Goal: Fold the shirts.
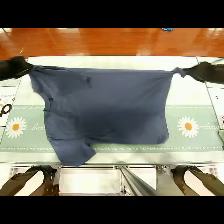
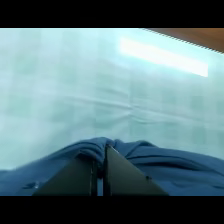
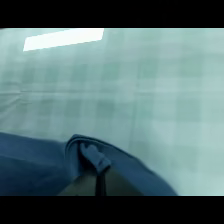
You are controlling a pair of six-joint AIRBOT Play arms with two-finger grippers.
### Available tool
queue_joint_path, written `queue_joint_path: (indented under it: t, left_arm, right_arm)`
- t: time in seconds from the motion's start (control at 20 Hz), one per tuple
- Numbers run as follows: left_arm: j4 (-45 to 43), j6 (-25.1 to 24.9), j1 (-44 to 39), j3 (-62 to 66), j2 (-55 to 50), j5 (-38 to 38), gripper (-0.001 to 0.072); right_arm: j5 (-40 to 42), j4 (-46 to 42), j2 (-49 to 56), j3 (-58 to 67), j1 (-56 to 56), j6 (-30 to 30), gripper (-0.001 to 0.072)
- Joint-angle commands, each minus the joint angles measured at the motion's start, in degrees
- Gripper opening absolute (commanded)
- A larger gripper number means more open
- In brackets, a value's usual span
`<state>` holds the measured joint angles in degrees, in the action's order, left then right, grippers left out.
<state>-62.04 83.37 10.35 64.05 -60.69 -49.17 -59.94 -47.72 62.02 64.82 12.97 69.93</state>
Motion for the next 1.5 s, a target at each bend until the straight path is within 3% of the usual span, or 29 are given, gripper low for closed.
queue_joint_path:
  t: [0.0, 0.2, 0.3, 0.35, 0.4, 0.45, 0.6, 0.7, 0.8, 0.9, 0.95, 1.05, 1.15, 1.45]
  left_arm:
    - [5.9, -0.9, 0.0, 6.2, -17.5, 4.3, 0.0020]
    - [7.8, -0.8, 0.0, 19.3, -32.0, 1.6, 0.0020]
    - [8.1, -0.6, 0.0, 22.8, -35.8, -1.2, 0.0021]
    - [8.1, 2.7, 0.1, 23.0, -36.8, -2.8, 0.0107]
    - [8.1, 8.0, 0.7, 23.0, -37.7, -5.1, 0.0418]
    - [8.0, 9.0, 1.9, 23.0, -38.3, -8.2, 0.0509]
    - [7.8, 8.1, 10.2, 23.0, -37.9, -21.3, 0.0509]
    - [7.5, 3.3, 16.4, 22.1, -35.1, -29.2, 0.0509]
    - [3.7, 1.0, 21.1, 15.7, -28.5, -31.1, 0.0509]
    - [2.6, -3.4, 25.6, 2.7, -20.0, -31.8, 0.0509]
    - [4.7, -6.8, 28.1, -4.1, -17.0, -33.5, 0.0508]
    - [10.0, -8.8, 33.2, -16.8, -13.0, -34.1, 0.0508]
    - [10.5, -10.8, 35.9, -24.5, -10.5, -34.7, 0.0508]
    - [5.4, -11.3, 35.6, -32.9, -8.5, -32.2, 0.0508]
  right_arm:
    - [9.1, 4.3, 18.8, 6.5, -5.2, -1.0, 0.0027]
    - [10.2, 4.4, 34.9, 20.4, -6.3, 7.9, 0.0027]
    - [8.3, 5.2, 39.0, 24.0, -6.3, 9.6, 0.0036]
    - [8.2, 5.3, 40.0, 24.7, -6.2, 9.6, 0.0221]
    - [8.4, 4.9, 40.1, 24.7, -6.2, 9.0, 0.0420]
    - [8.2, 3.8, 39.7, 24.8, -5.8, 8.7, 0.0419]
    - [-0.3, 3.2, 36.0, 24.7, -0.3, 9.6, 0.0417]
    - [-10.8, -1.1, 33.3, 24.6, 5.1, 11.1, 0.0408]
    - [-17.1, -8.1, 28.3, 19.4, 9.4, 11.7, 0.0408]
    - [-14.2, -9.6, 20.5, 6.3, 12.0, 10.6, 0.0408]
    - [-11.6, -7.1, 16.1, -1.4, 12.7, 9.3, 0.0408]
    - [-6.4, 1.1, 6.6, -17.2, 12.2, 0.7, 0.0409]
    - [-3.0, 6.6, -1.3, -29.2, 12.2, -2.9, 0.0411]
    - [-5.3, 7.1, -9.0, -37.1, 12.3, -5.4, 0.0412]
